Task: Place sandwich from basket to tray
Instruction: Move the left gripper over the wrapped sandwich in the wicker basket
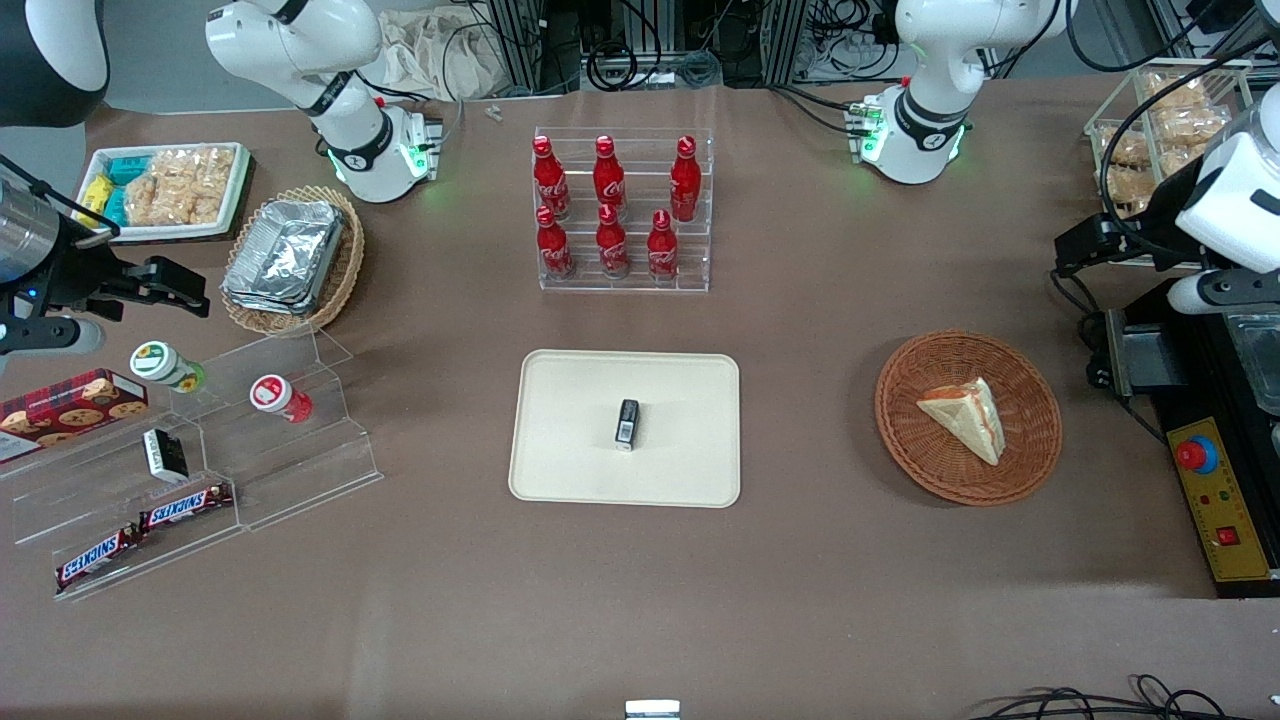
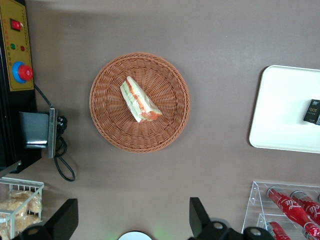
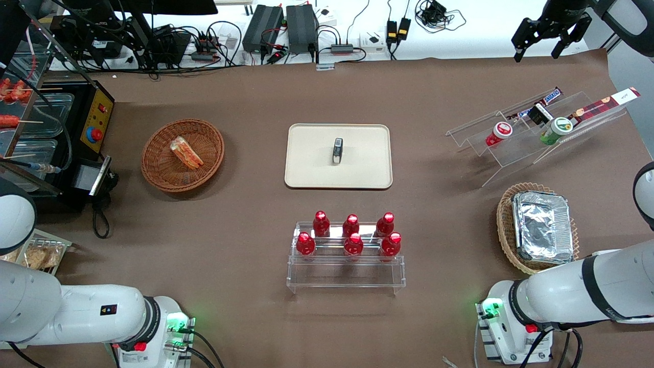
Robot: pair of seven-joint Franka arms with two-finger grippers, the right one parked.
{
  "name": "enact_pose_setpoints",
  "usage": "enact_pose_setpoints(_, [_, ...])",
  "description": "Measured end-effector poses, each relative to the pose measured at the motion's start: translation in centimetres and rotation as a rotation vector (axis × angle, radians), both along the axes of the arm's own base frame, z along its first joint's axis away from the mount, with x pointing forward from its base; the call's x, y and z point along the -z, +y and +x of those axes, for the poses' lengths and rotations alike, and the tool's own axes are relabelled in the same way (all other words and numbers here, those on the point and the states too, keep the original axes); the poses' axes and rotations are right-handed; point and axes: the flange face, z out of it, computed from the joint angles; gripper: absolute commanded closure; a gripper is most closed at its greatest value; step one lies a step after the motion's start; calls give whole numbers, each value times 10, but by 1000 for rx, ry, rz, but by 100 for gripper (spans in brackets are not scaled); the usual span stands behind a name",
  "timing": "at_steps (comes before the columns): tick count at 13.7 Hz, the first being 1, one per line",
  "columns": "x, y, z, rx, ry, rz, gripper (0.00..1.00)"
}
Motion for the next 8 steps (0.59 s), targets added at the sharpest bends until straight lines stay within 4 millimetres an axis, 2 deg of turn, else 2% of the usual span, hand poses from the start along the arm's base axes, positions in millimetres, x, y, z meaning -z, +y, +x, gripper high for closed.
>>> enact_pose_setpoints(3, [1,0,-3,-6,4,2,0])
enact_pose_setpoints(5, [9,2,-3,-16,21,8,0])
enact_pose_setpoints(8, [43,13,-1,-86,76,18,0])
